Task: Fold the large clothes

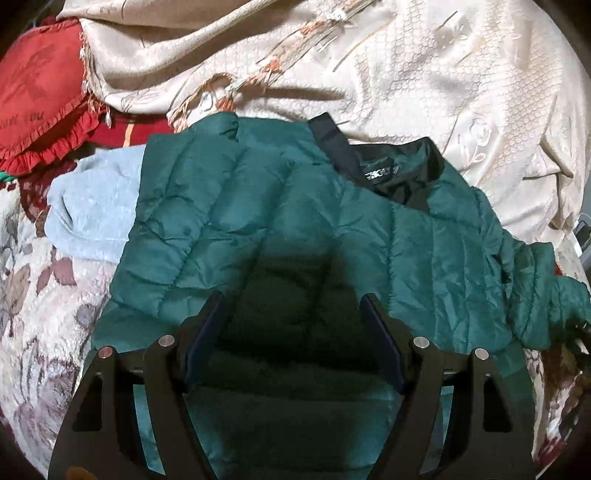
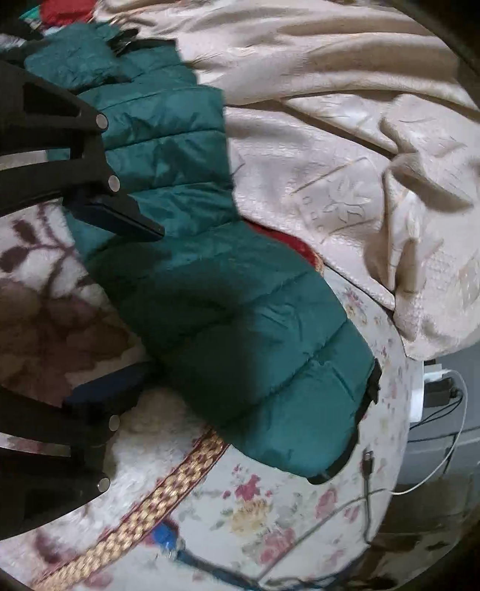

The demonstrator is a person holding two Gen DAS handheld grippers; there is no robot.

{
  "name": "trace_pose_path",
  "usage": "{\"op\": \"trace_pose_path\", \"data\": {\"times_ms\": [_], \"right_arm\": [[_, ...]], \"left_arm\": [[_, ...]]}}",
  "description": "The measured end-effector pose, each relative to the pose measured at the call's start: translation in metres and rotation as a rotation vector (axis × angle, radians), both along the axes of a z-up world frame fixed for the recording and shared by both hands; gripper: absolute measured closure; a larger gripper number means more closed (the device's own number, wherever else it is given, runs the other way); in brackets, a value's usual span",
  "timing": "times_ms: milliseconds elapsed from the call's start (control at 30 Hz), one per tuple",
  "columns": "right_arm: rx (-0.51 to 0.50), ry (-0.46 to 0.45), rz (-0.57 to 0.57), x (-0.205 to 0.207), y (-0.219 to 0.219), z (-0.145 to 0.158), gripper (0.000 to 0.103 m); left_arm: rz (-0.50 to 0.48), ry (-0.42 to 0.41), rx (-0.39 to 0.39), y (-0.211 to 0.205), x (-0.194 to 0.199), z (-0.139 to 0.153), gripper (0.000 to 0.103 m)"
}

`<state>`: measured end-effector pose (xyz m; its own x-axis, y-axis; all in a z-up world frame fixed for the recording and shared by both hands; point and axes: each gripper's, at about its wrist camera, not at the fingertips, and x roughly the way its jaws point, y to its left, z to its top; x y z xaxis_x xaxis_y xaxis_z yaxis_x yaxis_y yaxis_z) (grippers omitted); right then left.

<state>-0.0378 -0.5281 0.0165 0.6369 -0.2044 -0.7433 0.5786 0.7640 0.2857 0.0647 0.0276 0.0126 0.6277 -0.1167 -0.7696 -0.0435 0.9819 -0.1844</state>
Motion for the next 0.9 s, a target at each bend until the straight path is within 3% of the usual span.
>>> {"op": "trace_pose_path", "data": {"times_ms": [167, 267, 467, 567, 667, 800, 900], "right_arm": [[0.017, -0.198, 0.076, 0.006, -0.012, 0.003, 0.038], [-0.009, -0.261, 0.093, 0.007, -0.015, 0.009, 0.044], [-0.034, -0.150, 0.051, 0.018, -0.012, -0.007, 0.053], [0.048, -0.059, 0.085, 0.036, -0.002, -0.022, 0.053], [0.101, -0.019, 0.047, 0.039, -0.002, -0.033, 0.054], [0.214, -0.184, -0.047, 0.027, -0.020, -0.031, 0.054], [0.288, -0.365, -0.124, 0.014, -0.029, -0.033, 0.054]], "left_arm": [[0.005, 0.026, -0.025, 0.003, 0.004, -0.005, 0.029], [0.009, 0.026, -0.030, 0.004, 0.005, -0.004, 0.029], [0.019, 0.039, -0.039, 0.006, 0.009, -0.006, 0.029], [0.016, 0.049, -0.034, 0.005, 0.010, -0.007, 0.029], [0.015, 0.050, -0.034, 0.005, 0.011, -0.007, 0.029], [0.018, 0.055, -0.037, 0.006, 0.012, -0.008, 0.029], [0.019, 0.061, -0.034, 0.005, 0.013, -0.010, 0.029]]}}
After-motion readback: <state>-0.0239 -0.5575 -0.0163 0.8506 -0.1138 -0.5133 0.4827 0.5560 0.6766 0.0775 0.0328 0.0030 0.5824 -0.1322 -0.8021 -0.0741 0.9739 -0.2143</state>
